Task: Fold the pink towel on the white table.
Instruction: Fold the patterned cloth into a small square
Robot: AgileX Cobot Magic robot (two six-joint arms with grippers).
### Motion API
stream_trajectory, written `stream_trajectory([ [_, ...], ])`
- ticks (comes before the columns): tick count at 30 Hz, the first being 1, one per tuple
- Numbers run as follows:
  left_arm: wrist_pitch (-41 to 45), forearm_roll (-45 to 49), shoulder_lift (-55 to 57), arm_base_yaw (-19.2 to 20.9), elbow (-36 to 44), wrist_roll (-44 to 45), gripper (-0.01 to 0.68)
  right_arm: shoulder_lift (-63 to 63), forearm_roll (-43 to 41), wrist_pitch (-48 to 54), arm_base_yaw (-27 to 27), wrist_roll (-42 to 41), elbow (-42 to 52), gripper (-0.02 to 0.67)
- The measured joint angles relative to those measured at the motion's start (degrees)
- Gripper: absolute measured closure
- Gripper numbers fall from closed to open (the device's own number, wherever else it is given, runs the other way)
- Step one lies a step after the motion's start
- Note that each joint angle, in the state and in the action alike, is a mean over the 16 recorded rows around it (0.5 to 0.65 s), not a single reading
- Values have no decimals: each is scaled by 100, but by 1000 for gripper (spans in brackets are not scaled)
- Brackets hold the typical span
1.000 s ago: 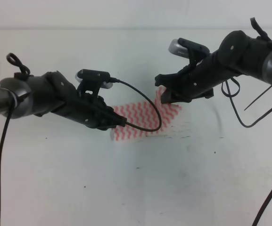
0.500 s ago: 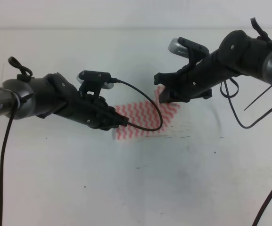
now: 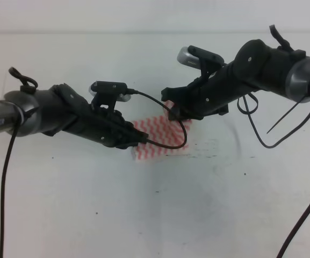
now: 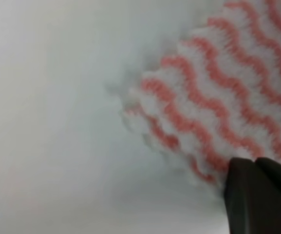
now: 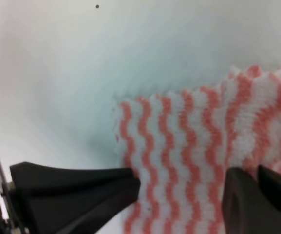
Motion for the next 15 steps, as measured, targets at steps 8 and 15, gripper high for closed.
stream_trajectory([
  [8, 55, -273, 2, 1, 3, 229, 672, -3, 11, -72, 82, 1, -1, 661],
  [15, 57, -318, 2, 1, 3, 269, 672, -3, 39, -91, 123, 1, -1, 661],
])
